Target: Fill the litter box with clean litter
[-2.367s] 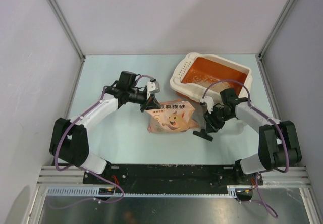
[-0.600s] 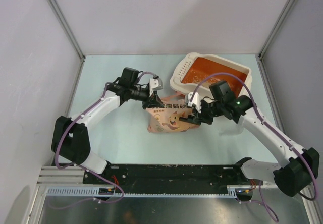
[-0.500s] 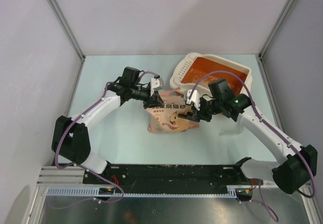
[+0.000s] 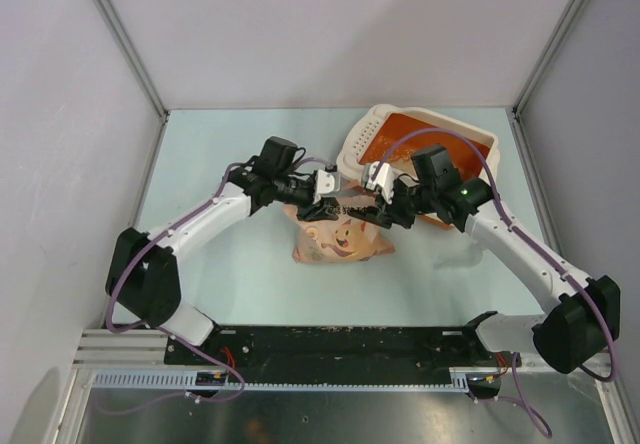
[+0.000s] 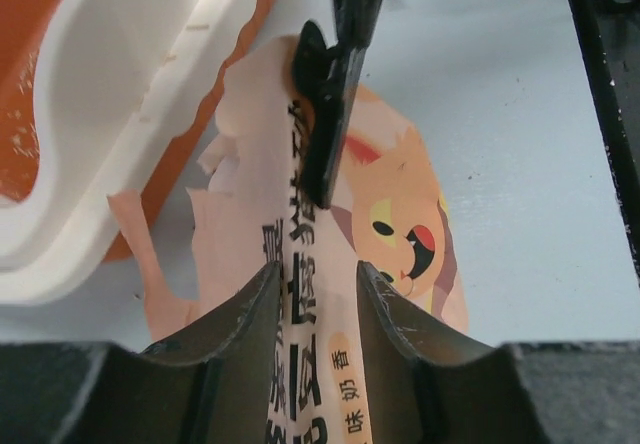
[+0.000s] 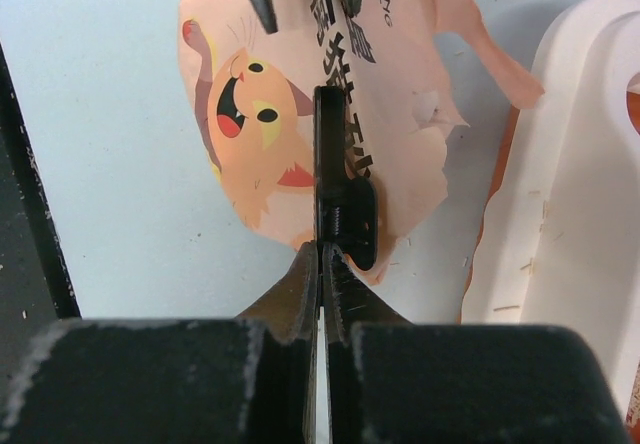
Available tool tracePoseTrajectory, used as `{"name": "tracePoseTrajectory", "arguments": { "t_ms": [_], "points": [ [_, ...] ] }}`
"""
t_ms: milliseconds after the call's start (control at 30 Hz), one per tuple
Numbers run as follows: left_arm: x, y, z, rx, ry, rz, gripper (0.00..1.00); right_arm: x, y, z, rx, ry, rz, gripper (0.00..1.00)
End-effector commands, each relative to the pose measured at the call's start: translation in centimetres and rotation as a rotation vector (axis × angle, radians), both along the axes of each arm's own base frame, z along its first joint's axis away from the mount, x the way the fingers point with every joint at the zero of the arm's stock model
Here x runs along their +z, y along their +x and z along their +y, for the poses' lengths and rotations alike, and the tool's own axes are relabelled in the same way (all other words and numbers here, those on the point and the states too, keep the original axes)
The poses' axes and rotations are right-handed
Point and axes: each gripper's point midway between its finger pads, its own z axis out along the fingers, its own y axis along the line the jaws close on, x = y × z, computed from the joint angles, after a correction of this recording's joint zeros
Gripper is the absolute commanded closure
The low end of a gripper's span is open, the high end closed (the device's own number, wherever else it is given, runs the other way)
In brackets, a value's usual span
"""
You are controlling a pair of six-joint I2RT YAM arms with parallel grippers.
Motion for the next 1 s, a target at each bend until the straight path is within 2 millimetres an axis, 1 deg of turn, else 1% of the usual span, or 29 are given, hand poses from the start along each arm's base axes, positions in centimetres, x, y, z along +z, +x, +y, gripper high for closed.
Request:
{"name": "tracePoseTrajectory", "arguments": {
  "t_ms": [0,67,100,133,167,233,300,333,367,433,467,500,667,833,967],
  "points": [
    [2.5,-0.5,-1.0,-0.090,-0.035,-0.184,0.59,2.2,2.1,0.3,-0.042,0.036,-0.073,1.00],
    [2.1,-0.7,-1.3,-0.094,-0.028,-0.166,0.58,2.1,2.4,0.4,-0.054,0.038,-0.073,1.00],
    [1.5,-0.4,-1.4,-0.087,-0.019,-0.140,0.57,2.2,2.5,0.4,-0.057,0.039,-0.079,1.00],
    [1.3,-0.4,-1.6,-0.083,-0.019,-0.119,0.57,2.2,2.5,0.4,-0.056,0.039,-0.079,1.00],
    [1.5,-0.1,-1.8,-0.077,-0.023,-0.105,0.57,2.3,2.7,0.4,-0.061,0.042,-0.083,1.00],
    [1.0,-0.2,-2.4,-0.078,-0.032,-0.036,0.56,2.2,2.9,0.4,-0.068,0.038,-0.084,1.00],
    [1.2,-0.3,-2.9,-0.084,-0.050,0.008,0.56,2.1,3.0,0.4,-0.075,0.036,-0.084,1.00],
    [0.9,-0.6,-3.2,-0.105,-0.063,0.041,0.56,2.1,3.0,0.4,-0.075,0.038,-0.084,1.00],
    [1.5,-0.5,-3.5,-0.110,-0.076,0.048,0.56,2.3,3.1,0.4,-0.077,0.041,-0.088,1.00],
    [1.3,-0.6,-4.0,-0.113,-0.084,0.099,0.56,2.3,3.1,0.5,-0.081,0.042,-0.088,1.00],
    [1.8,-0.7,-4.3,-0.125,-0.098,0.108,0.56,2.5,3.1,0.7,-0.079,0.048,-0.096,1.00],
    [1.8,-0.7,-4.5,-0.125,-0.100,0.120,0.56,2.7,3.1,0.7,-0.081,0.049,-0.104,1.00],
    [2.1,-0.7,-5.1,-0.141,-0.115,0.152,0.57,3.7,3.1,1.0,-0.063,0.040,-0.176,1.00],
    [2.0,-0.7,-5.5,-0.146,-0.116,0.172,0.57,4.1,2.8,1.4,-0.039,0.020,-0.220,1.00],
    [2.0,-0.7,-5.8,-0.152,-0.117,0.173,0.58,4.8,3.1,1.4,-0.049,0.036,-0.247,1.00]
  ]
}}
